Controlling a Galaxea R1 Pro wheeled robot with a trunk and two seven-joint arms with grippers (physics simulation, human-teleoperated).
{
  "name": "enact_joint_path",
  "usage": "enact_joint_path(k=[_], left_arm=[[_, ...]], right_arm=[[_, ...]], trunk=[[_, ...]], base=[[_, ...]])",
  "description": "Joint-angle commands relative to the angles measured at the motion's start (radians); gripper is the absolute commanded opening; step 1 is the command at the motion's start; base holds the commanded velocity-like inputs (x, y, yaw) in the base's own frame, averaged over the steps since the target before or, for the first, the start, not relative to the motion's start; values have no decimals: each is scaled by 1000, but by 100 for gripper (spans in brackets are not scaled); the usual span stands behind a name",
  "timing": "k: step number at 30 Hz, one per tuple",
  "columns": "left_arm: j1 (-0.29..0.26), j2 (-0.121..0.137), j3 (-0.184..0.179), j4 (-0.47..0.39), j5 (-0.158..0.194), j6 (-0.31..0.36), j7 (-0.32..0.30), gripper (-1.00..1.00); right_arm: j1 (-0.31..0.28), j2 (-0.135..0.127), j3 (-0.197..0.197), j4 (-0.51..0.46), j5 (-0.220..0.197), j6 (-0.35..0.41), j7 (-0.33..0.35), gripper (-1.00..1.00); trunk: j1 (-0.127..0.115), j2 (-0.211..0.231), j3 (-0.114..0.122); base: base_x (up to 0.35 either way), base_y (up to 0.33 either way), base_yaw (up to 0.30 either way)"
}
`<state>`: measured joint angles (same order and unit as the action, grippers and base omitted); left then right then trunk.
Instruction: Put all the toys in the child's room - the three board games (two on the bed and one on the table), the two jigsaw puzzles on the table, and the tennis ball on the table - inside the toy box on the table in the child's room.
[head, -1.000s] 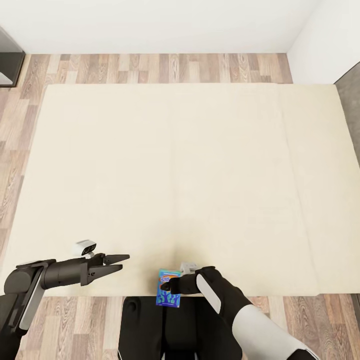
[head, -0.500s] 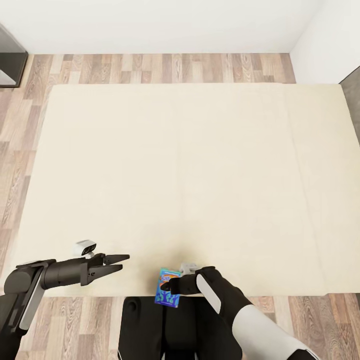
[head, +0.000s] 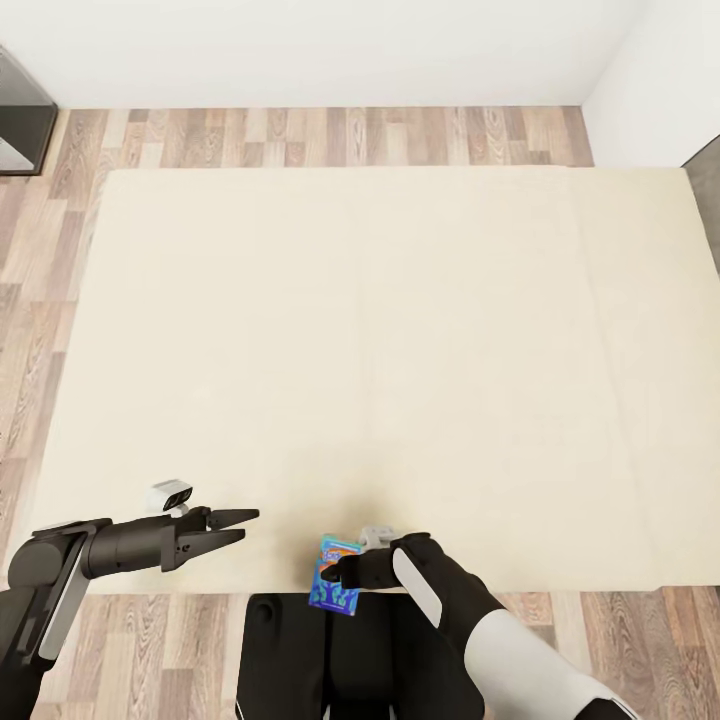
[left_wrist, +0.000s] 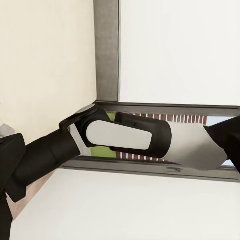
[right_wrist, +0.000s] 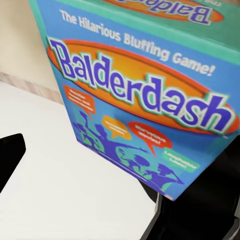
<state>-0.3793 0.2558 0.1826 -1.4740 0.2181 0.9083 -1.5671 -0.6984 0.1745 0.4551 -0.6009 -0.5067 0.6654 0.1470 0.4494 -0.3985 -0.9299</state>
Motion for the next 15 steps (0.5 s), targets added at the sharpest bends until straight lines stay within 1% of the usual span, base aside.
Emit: enact_joint_path(k=[1,8,15], left_arm=[[0,0,0,0,0,11,-4,100],[0,0,0,0,0,11,-4,100],[0,0,0,0,0,11,-4,100]], right_arm=[[0,0,1,0,4,3,3,100],[0,0,1,0,4,3,3,100],[0,0,2,0,4,3,3,100]], trunk=[[1,-2,-1],[1,-2,-1],[1,-2,-1]], base=[[0,130,0],[0,131,0],[0,33,0]])
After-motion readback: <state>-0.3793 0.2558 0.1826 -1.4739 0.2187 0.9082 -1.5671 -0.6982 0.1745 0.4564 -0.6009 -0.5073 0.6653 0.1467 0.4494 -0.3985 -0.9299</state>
